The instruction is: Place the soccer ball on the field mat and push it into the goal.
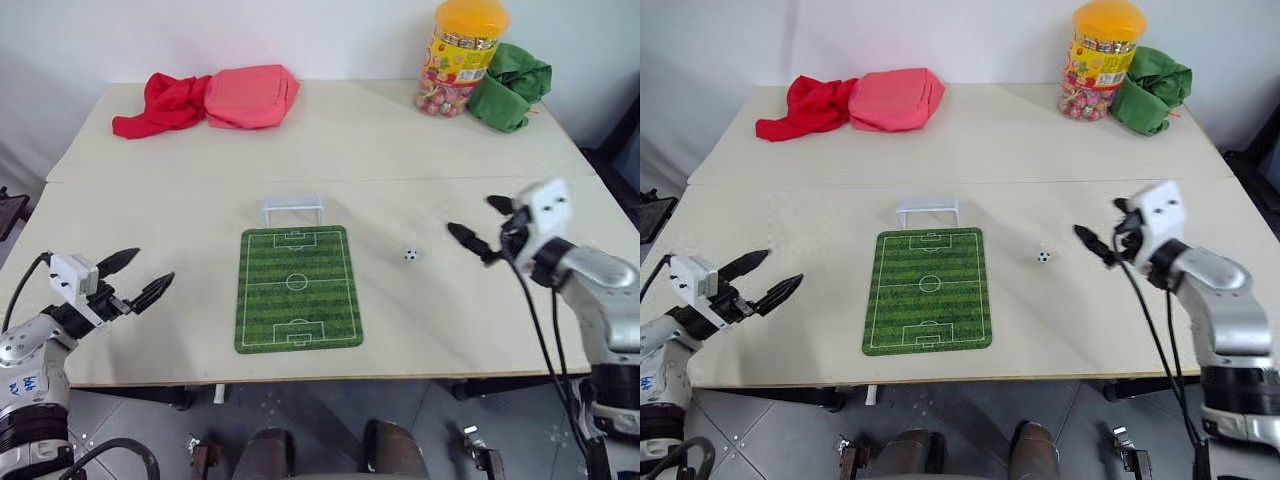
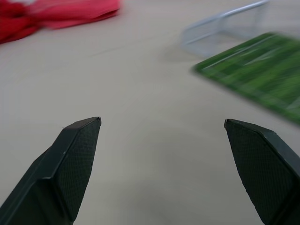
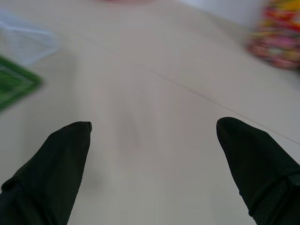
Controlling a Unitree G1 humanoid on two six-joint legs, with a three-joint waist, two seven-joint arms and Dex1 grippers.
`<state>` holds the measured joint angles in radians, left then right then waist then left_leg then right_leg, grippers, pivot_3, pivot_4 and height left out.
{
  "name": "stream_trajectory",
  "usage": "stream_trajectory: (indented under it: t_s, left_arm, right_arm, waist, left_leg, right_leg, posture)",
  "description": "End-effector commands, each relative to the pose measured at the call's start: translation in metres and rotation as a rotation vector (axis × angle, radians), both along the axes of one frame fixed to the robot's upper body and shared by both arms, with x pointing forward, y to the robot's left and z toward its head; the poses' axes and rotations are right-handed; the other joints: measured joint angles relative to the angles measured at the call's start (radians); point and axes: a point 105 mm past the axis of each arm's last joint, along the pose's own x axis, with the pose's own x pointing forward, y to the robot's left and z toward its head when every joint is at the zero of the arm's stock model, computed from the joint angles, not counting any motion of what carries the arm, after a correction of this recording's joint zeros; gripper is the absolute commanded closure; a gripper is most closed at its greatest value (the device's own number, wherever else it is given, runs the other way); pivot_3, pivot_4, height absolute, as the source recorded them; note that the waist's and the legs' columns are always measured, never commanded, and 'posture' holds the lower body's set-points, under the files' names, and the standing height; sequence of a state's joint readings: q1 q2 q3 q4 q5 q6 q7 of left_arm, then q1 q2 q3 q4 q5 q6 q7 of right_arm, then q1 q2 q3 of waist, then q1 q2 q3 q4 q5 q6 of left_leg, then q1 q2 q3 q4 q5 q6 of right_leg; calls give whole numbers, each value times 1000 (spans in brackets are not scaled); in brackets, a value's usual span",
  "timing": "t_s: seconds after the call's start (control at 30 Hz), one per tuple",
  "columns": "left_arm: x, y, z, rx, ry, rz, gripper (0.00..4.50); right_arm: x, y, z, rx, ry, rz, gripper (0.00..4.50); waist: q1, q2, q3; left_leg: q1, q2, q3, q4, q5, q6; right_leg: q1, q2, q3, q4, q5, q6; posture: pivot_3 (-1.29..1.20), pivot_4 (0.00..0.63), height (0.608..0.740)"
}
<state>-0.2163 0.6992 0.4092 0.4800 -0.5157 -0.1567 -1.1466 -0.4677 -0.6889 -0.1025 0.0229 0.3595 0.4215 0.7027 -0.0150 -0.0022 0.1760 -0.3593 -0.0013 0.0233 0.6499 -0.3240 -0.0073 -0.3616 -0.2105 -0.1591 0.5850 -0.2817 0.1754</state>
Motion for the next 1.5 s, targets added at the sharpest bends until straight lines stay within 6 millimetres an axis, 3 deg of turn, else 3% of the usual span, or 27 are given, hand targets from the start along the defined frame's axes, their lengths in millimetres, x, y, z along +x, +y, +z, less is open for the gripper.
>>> stream_trajectory:
  t_s: [0.03,0.23,0.33,0.5,0.6,0.87,0.9,1.0,1.13,1.23,1.33,1.5]
  left_arm:
    - [-15,-14,13,8,-52,-192,0]
    - [-48,-22,-6,137,17,-444,0]
    - [-47,-16,0,81,-15,-380,0]
    - [-60,-12,-9,73,28,-379,0]
    - [-67,-8,-12,77,44,-379,0]
    - [-83,1,-23,121,118,-405,0]
    - [-83,2,-23,125,120,-404,0]
    - [-81,4,-24,144,124,-414,0]
    - [-77,2,-24,162,117,-434,0]
    - [-74,-4,-23,177,97,-471,0]
    - [-75,-13,-29,198,88,-517,0]
    - [-74,-21,-32,165,62,-543,0]
  right_arm:
    - [7,14,-8,-13,46,77,22]
    - [13,35,-38,-59,156,218,22]
    - [18,31,-48,-65,158,206,22]
    - [22,33,-67,-66,201,233,22]
    - [21,39,-70,-76,189,267,634]
    - [21,43,-65,-80,159,281,3385]
    - [21,44,-60,-81,142,283,3622]
    - [21,52,-39,-59,86,310,3651]
    - [11,75,-14,-76,38,400,3651]
    - [-12,114,-2,-113,83,570,3651]
    - [-47,156,-6,-184,172,782,3651]
    - [-84,197,-22,-301,200,982,3651]
  waist:
    - [2,0,0]
    - [-13,0,0]
    - [-16,0,0]
    - [-21,0,0]
    - [-22,0,0]
    - [-23,0,0]
    - [-22,0,0]
    - [-18,1,1]
    - [-15,1,1]
    - [-15,1,1]
    - [-19,1,1]
    - [-13,1,1]
  left_leg:
    - [0,0,0,0,0,0]
    - [-11,0,0,3,-1,0]
    - [-11,0,0,3,-1,0]
    - [-11,1,2,4,-1,0]
    - [-11,2,2,5,-1,0]
    - [-11,3,2,10,-1,0]
    - [-11,3,2,10,-1,0]
    - [-11,3,2,11,-1,0]
    - [-12,4,2,11,-1,-1]
    - [-12,4,2,11,-2,-1]
    - [-12,6,3,11,-2,-2]
    - [-12,11,4,13,-5,-4]
  right_leg:
    - [0,0,0,0,0,0]
    - [-10,0,-1,1,0,0]
    - [-11,1,0,1,0,0]
    - [-11,1,1,2,0,0]
    - [-11,1,1,4,0,0]
    - [-11,2,3,6,1,-2]
    - [-11,2,3,6,1,-2]
    - [-11,2,3,6,2,-3]
    - [-13,3,3,7,2,-3]
    - [-13,3,3,7,2,-3]
    - [-13,5,4,7,2,-3]
    - [-14,10,3,7,2,-3]
  posture:
    - [0,150,740]
    - [0,150,740]
    - [0,150,740]
    - [0,150,740]
    - [0,150,740]
    - [0,150,740]
    - [0,150,740]
    - [0,150,740]
    - [0,150,740]
    - [0,150,740]
    - [0,150,740]
    - [0,150,740]
